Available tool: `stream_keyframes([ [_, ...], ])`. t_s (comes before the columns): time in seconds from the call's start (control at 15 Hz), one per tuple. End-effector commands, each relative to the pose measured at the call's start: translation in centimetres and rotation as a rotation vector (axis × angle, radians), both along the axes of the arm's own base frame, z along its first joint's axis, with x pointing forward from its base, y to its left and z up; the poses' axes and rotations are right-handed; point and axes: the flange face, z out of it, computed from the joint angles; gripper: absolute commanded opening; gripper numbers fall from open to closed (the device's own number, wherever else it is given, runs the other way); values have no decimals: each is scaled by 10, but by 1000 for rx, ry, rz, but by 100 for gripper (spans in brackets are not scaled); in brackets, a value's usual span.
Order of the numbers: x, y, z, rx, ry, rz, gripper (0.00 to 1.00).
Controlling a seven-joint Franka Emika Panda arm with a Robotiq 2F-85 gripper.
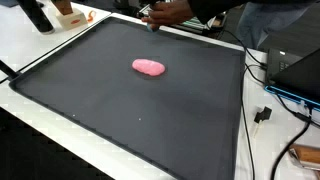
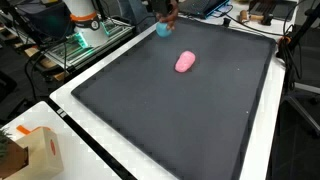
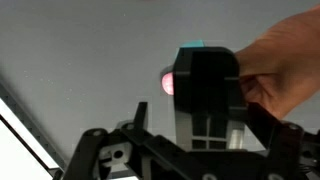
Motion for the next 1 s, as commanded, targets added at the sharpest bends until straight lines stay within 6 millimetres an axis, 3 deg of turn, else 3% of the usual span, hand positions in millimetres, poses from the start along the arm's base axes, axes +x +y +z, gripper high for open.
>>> stream_keyframes([
  [0.0, 0, 0, 1, 0, 1, 0, 100],
  [0.4, 0, 0, 2, 2, -2, 0, 100],
  [0.53, 1, 0, 2, 3, -1, 7, 73],
  [0.93, 3, 5, 4, 2, -4, 31, 27],
])
